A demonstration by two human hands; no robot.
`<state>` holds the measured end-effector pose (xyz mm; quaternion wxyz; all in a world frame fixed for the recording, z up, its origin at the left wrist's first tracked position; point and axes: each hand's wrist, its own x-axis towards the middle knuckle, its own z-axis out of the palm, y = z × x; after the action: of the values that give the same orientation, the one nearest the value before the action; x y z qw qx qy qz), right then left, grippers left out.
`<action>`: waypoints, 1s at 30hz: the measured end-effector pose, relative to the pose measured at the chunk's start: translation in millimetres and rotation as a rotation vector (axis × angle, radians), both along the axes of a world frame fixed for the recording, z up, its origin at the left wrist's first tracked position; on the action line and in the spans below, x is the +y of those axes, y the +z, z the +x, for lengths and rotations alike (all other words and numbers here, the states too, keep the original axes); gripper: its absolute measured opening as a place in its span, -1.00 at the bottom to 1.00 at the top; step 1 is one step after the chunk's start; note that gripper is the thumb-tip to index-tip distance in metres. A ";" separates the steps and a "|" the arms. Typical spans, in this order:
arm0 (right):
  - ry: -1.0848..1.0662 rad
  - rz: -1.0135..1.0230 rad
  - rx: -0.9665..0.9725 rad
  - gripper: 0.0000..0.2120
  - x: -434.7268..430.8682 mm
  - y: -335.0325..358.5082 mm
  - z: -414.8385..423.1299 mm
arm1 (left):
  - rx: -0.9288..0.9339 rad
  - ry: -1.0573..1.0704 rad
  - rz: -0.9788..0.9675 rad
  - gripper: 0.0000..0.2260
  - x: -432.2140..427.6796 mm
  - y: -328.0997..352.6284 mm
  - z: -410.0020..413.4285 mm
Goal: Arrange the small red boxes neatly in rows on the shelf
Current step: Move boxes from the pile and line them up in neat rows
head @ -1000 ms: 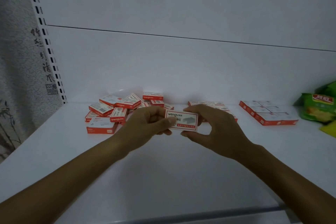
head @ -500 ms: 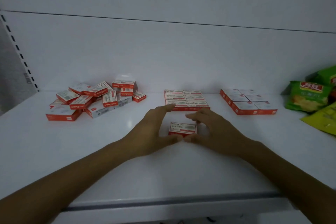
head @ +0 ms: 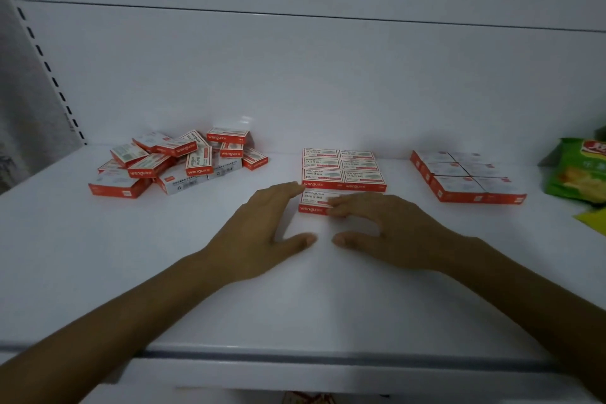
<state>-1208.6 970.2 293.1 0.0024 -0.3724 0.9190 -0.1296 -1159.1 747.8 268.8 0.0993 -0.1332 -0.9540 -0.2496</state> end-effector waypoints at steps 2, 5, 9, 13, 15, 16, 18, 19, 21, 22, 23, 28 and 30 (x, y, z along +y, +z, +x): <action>-0.003 -0.018 -0.004 -0.51 -2.2 0.3 -11.4 | -0.002 -0.003 -0.006 -0.32 0.0 -0.7 0.4; -0.011 -0.085 -0.006 -0.51 -5.5 -1.6 -22.8 | 0.042 -0.013 -0.035 -0.34 -1.5 -1.8 1.4; -0.024 -0.146 0.010 -0.52 -5.1 -10.2 -25.5 | 0.107 -0.072 -0.063 -0.38 -2.4 -2.9 1.6; -0.050 -0.191 0.030 -0.52 -7.3 -12.3 -28.8 | 0.099 -0.099 -0.053 -0.40 -3.3 -4.3 -0.4; -0.069 -0.241 0.011 -0.53 -7.0 -14.0 -33.1 | 0.109 -0.114 -0.046 -0.43 -3.7 -4.0 -1.0; -0.073 -0.263 0.009 -0.53 -6.5 -15.0 -35.1 | 0.127 -0.118 -0.050 -0.45 -3.9 -3.3 -1.3; -0.073 -0.292 0.009 -0.53 -7.2 -15.9 -37.1 | 0.160 -0.117 -0.070 -0.49 -4.1 -1.6 -2.6; -0.070 -0.295 0.011 -0.52 -8.0 -16.1 -37.5 | 0.176 -0.115 -0.077 -0.50 -3.7 -0.6 -3.5; -0.060 -0.287 0.020 -0.49 -9.9 -16.2 -37.3 | 0.197 -0.111 -0.074 -0.52 -3.0 0.4 -4.7; -0.057 -0.281 0.021 -0.48 -10.6 -16.0 -37.0 | 0.200 -0.107 -0.067 -0.51 -2.9 0.3 -5.0; -0.057 -0.282 0.018 -0.48 -10.6 -16.2 -37.1 | 0.204 -0.104 -0.061 -0.51 -3.0 0.2 -5.2; -0.037 -0.268 0.020 -0.47 -6.3 -18.6 -39.2 | 0.209 -0.114 -0.076 -0.50 -4.9 -2.5 -8.1; -0.046 -0.262 0.011 -0.46 -6.3 -17.7 -40.2 | 0.200 -0.118 -0.081 -0.49 -4.7 -3.2 -9.7</action>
<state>-1248.7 964.0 275.4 -0.0543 -0.3488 0.9026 -0.2463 -1168.8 743.1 265.6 0.1736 -0.2171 -0.9392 -0.2016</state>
